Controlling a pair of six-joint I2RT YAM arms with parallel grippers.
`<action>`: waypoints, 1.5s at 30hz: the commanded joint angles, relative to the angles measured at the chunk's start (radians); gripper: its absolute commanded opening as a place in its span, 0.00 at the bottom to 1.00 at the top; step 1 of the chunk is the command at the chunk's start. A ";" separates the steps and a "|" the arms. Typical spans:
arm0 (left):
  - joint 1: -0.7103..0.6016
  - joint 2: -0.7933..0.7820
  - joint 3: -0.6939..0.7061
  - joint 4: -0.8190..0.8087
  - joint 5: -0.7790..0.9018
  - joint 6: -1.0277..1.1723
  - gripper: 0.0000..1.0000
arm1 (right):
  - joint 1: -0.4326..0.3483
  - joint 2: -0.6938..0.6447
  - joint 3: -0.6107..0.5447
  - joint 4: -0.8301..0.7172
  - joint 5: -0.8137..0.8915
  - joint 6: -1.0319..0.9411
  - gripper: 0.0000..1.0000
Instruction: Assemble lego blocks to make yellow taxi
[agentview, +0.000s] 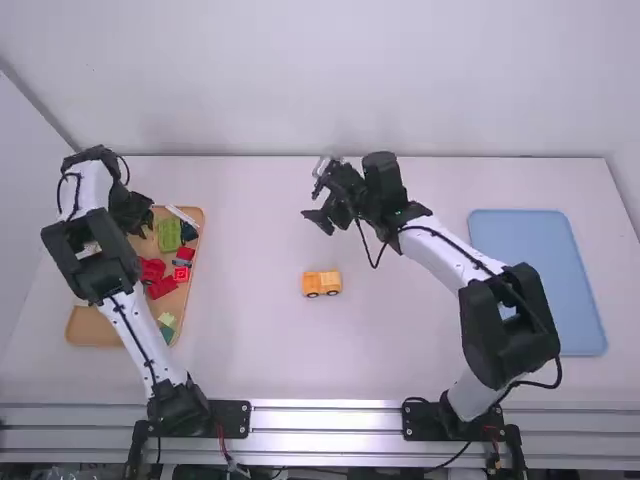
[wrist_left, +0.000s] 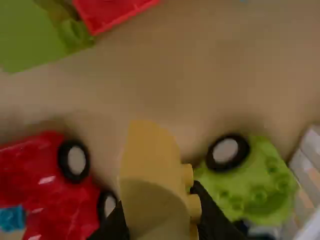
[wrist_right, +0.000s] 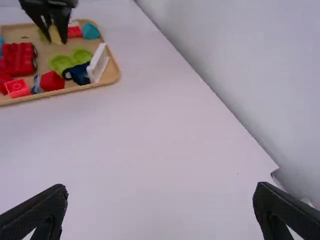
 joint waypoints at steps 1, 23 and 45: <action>-0.024 -0.134 0.000 -0.002 -0.016 0.047 0.02 | -0.025 0.004 -0.008 0.006 -0.077 0.081 0.98; -0.649 -1.083 -1.312 1.290 -0.004 0.546 0.02 | -0.191 0.004 -0.008 -0.034 -0.742 0.099 0.99; -0.876 -1.076 -1.539 1.703 0.035 0.836 0.02 | -0.085 0.004 -0.008 -0.237 -0.360 0.126 0.99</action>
